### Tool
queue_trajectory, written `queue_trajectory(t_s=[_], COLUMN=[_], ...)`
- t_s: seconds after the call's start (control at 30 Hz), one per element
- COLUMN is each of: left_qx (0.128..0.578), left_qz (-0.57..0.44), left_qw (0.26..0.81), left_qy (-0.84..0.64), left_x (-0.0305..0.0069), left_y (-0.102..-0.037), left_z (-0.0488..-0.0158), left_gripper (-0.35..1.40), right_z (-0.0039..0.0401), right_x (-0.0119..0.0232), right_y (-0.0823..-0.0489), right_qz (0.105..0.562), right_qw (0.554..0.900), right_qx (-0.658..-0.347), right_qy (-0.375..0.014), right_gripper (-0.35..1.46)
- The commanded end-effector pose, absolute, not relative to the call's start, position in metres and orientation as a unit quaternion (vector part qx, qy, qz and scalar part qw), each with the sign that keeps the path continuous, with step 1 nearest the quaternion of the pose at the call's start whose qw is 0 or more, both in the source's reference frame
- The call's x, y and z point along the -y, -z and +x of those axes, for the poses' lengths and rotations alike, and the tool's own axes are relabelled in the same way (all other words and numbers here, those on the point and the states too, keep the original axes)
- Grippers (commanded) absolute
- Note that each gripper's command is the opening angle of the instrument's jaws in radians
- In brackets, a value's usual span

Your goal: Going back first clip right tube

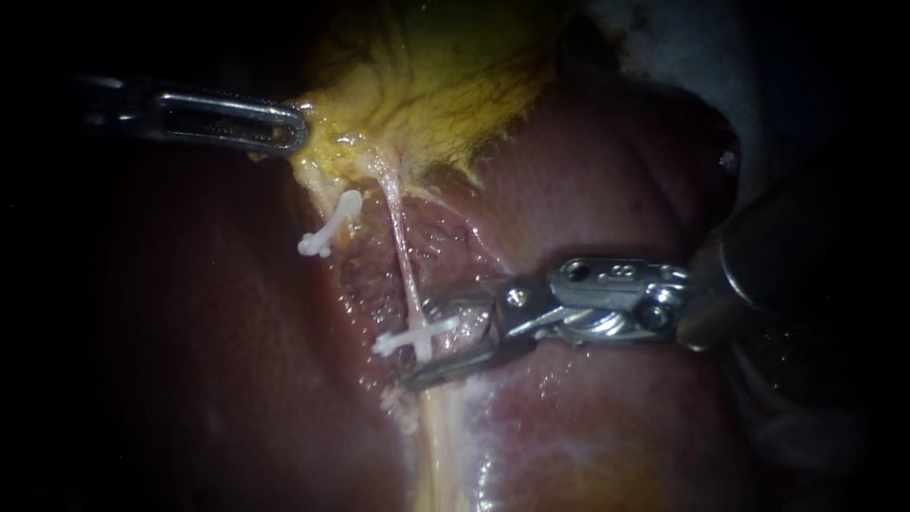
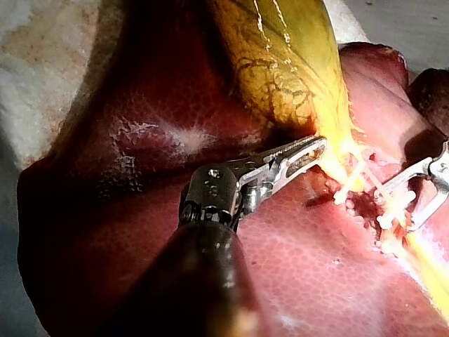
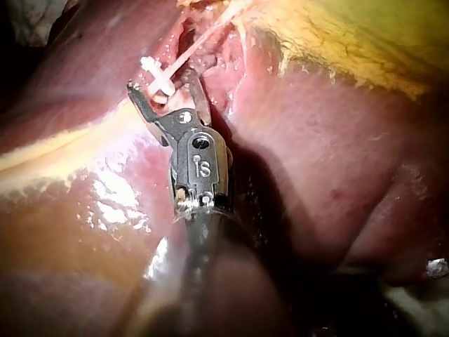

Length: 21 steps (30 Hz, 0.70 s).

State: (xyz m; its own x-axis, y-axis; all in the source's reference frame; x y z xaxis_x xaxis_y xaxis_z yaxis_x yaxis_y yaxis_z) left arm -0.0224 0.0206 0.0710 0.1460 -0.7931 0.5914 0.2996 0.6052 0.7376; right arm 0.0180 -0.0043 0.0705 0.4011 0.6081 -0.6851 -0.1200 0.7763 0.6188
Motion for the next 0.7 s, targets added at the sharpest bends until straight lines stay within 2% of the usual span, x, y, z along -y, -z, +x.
queue_trajectory(t_s=[0.03, 0.23, 0.47, 0.7], left_qx=[0.532, 0.532, 0.532, 0.532], left_qz=[0.232, 0.232, 0.232, 0.232], left_qw=[0.721, 0.721, 0.721, 0.721], left_qy=[0.379, 0.379, 0.379, 0.379], left_x=[-0.0206, -0.0206, -0.0205, -0.0205], left_y=[-0.0710, -0.0710, -0.0710, -0.0710], left_z=[-0.0224, -0.0223, -0.0223, -0.0223], left_gripper=[-0.35, -0.35, -0.35, -0.35], right_z=[0.0174, 0.0135, 0.0091, 0.0072], right_x=[0.0043, 0.0035, 0.0020, 0.0000], right_y=[-0.0701, -0.0678, -0.0638, -0.0610], right_qz=[0.237, 0.208, 0.185, 0.168], right_qw=[0.804, 0.814, 0.821, 0.825], right_qx=[-0.501, -0.513, -0.517, -0.516], right_qy=[-0.217, -0.176, -0.158, -0.156], right_gripper=[0.60, 0.60, 0.60, 0.60])
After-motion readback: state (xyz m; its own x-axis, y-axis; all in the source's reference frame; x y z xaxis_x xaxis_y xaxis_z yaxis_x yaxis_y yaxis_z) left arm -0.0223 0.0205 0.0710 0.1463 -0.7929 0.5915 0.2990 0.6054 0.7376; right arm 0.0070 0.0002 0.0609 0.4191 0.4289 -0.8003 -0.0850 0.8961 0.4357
